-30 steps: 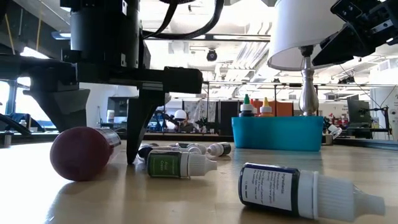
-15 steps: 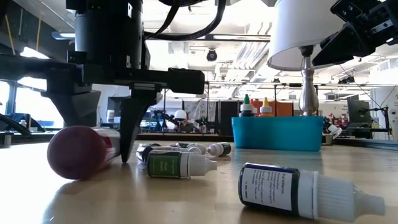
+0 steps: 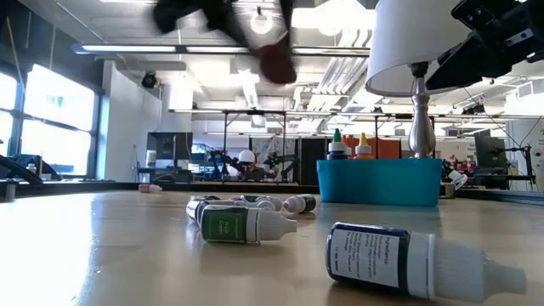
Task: Pick & Place food coloring
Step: Put the large red food coloring bottle into the blue bin
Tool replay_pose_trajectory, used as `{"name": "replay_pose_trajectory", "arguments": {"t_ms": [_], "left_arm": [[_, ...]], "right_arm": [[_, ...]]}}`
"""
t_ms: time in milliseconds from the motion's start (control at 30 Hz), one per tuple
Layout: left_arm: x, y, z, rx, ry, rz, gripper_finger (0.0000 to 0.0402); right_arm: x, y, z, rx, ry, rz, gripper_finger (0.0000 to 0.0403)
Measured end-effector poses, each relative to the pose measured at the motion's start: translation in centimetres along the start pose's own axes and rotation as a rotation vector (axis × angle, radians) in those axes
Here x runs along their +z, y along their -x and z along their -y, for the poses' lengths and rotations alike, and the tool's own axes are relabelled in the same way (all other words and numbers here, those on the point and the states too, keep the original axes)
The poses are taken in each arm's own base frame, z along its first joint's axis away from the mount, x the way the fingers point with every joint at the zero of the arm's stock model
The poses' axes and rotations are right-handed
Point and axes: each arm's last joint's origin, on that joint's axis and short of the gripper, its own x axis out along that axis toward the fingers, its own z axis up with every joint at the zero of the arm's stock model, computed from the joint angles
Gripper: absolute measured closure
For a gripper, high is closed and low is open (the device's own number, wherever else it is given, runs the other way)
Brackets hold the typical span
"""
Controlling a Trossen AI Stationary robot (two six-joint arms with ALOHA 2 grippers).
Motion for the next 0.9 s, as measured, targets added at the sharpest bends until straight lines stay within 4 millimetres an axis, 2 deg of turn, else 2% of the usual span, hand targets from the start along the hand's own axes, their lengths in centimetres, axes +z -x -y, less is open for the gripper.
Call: {"name": "replay_pose_trajectory", "arguments": {"t_ms": [67, 133, 400, 533, 667, 800, 900], "left_arm": [[0.7, -0.6, 0.9, -0.068, -0.083, 0.194, 0.0272], [1.4, -1.9, 1.7, -0.057, -0.162, 0.275, 0.0272], [4.4, -11.9, 4.1, 0.010, -0.196, 0.228, 0.0271], [4.9, -15.6, 4.2, -0.013, -0.237, 0.267, 0.0271], [3.8, -17.7, 3.1, -0.027, -0.219, 0.324, 0.0270], [1.2, -19.7, 1.8, -0.037, -0.168, 0.365, 0.0270], [-0.1, -20.5, 2.4, -0.129, -0.153, 0.379, 0.0270]], "right_arm": [[0.0, 0.0, 0.1, -0.033, 0.000, 0.004, 0.0403], [0.0, 0.0, 0.2, -0.070, 0.000, 0.008, 0.0403], [-0.1, 0.3, 0.8, -0.230, -0.017, 0.019, 0.0403], [-0.2, 0.7, 1.0, -0.250, -0.035, 0.028, 0.0403], [-0.1, 1.0, 1.1, -0.247, -0.046, 0.048, 0.0403], [-0.1, 1.1, 1.2, -0.241, -0.049, 0.054, 0.0403], [-0.1, 1.1, 1.1, -0.239, -0.049, 0.053, 0.0403]]}}
